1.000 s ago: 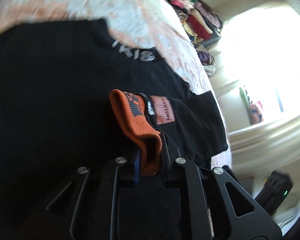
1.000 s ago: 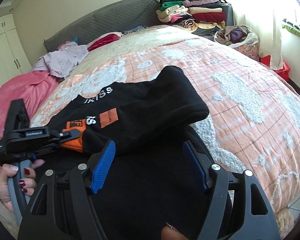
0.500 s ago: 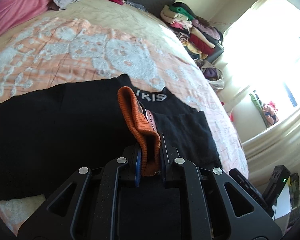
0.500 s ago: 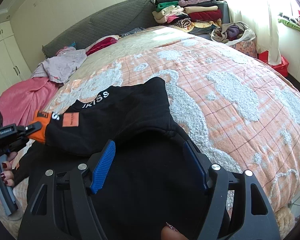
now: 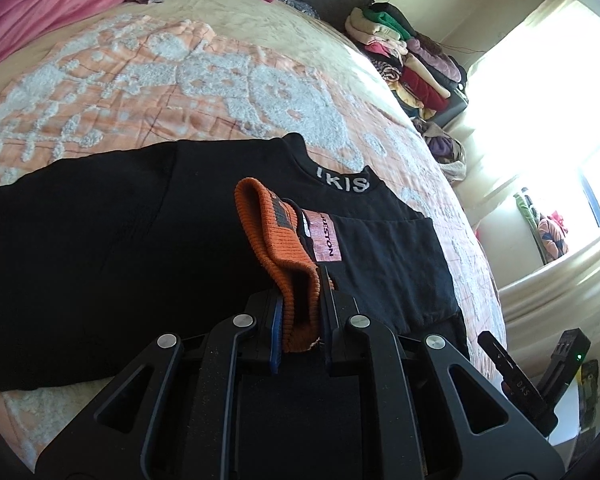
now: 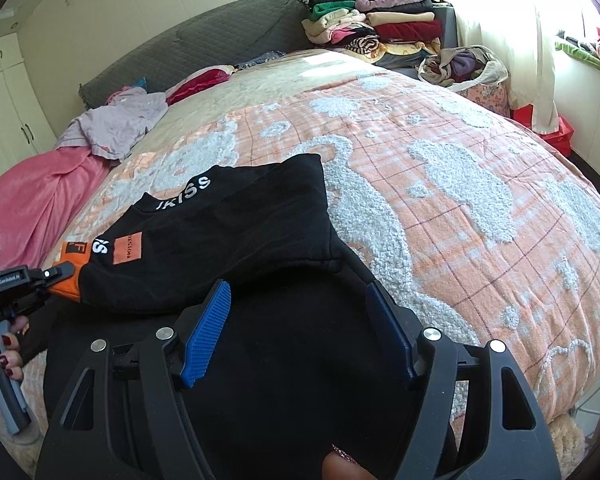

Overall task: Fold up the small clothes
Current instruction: 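Grasp the folded orange cuff with the left gripper and lay it flat, then reach the left gripper to the other sleeve and grasp its orange cuff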

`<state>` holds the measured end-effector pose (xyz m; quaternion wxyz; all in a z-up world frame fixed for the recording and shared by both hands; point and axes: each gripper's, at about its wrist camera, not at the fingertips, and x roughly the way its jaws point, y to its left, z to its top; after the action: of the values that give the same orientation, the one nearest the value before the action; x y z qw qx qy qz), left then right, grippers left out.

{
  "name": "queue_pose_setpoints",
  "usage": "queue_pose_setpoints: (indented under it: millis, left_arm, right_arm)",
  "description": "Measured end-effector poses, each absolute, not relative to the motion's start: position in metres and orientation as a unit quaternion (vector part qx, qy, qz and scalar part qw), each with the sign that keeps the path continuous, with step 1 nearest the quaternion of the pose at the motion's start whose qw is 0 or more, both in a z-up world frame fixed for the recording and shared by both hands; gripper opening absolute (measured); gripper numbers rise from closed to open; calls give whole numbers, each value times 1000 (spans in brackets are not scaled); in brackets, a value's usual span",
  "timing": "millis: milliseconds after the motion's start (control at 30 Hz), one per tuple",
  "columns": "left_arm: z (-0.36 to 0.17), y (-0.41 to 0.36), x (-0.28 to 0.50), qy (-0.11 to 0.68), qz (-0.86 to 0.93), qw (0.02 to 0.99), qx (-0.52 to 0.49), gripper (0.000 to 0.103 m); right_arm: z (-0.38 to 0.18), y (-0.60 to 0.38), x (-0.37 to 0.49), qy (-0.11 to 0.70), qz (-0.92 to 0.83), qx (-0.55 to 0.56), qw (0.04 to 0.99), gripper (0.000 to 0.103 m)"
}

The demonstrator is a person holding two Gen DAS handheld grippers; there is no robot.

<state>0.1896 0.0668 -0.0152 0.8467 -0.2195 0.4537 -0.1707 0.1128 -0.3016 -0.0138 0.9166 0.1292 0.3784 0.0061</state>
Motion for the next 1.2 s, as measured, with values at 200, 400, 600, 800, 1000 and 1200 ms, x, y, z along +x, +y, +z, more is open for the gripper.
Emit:
queue_pose_setpoints:
  millis: [200, 400, 600, 800, 1000, 1200]
  left_arm:
    - [-6, 76, 186, 442, -150, 858, -213, 10]
    - [19, 76, 176, 403, -133, 886, -187, 10]
    - [0, 43, 182, 434, -159, 873, -157, 10]
    - [-47, 28, 189, 501, -123, 850, -108, 12]
    - [-50, 33, 185, 498, -125, 850, -114, 12]
    - [-48, 31, 181, 493, -121, 854, -114, 12]
  right_arm:
    - [-6, -299, 124, 378, 3, 106, 920, 69]
    - [5, -294, 145, 381, 16, 81, 921, 69]
    - [10, -278, 173, 393, 61, 76, 914, 69]
    - [-4, -259, 193, 426, 87, 50, 899, 69]
    - [-42, -267, 209, 479, 61, 47, 874, 68]
    - [-51, -269, 205, 475, 67, 56, 875, 67]
